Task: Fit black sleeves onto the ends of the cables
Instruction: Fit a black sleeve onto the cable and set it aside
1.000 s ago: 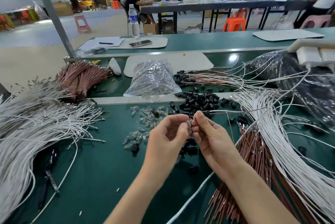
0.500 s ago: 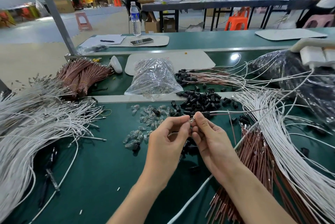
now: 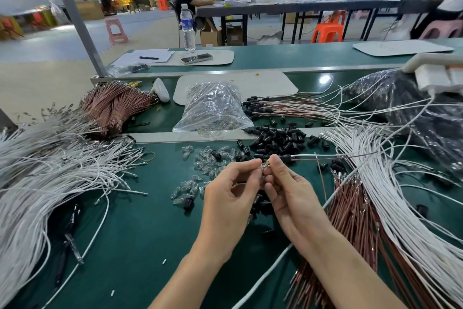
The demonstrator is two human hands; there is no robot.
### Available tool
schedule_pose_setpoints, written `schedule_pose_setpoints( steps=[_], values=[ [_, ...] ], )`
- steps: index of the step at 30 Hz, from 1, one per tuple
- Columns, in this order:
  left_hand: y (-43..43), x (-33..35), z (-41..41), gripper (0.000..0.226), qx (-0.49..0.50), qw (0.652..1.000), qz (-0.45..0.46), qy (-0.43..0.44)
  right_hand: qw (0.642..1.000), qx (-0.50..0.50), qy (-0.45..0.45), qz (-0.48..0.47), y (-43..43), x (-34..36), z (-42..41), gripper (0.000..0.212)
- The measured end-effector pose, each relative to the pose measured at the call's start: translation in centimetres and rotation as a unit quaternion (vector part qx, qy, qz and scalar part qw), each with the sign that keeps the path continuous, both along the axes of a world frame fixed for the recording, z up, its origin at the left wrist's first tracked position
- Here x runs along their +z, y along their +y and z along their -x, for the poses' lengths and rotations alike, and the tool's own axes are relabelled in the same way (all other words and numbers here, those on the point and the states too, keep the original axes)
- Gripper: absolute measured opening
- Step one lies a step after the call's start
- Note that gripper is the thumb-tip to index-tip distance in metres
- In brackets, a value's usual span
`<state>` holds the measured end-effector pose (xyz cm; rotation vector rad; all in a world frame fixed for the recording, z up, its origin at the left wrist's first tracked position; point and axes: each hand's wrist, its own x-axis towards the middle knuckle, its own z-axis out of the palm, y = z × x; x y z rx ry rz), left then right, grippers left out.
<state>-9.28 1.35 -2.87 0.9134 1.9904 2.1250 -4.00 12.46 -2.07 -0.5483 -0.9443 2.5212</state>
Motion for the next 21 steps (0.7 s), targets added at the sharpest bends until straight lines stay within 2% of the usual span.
schedule_pose_setpoints(
  steps=[6,14,21],
  values=[
    [-0.03,0.07,0.07,0.022,-0.004,1.000,0.000,-0.015,1.000,0.011,-0.006,-0.011,0.05,0.10,-0.16,0.021],
    [-0.71,0.39,0.59,0.018,-0.013,0.999,-0.003,-0.029,0.996,0.037,-0.013,-0.075,-0.01,0.48,-0.18,0.019],
    [-0.87,-0.09,0.89,0.018,-0.011,0.999,0.038,0.030,0.997,0.024,-0.013,-0.067,-0.14,0.27,-0.11,0.018]
  ],
)
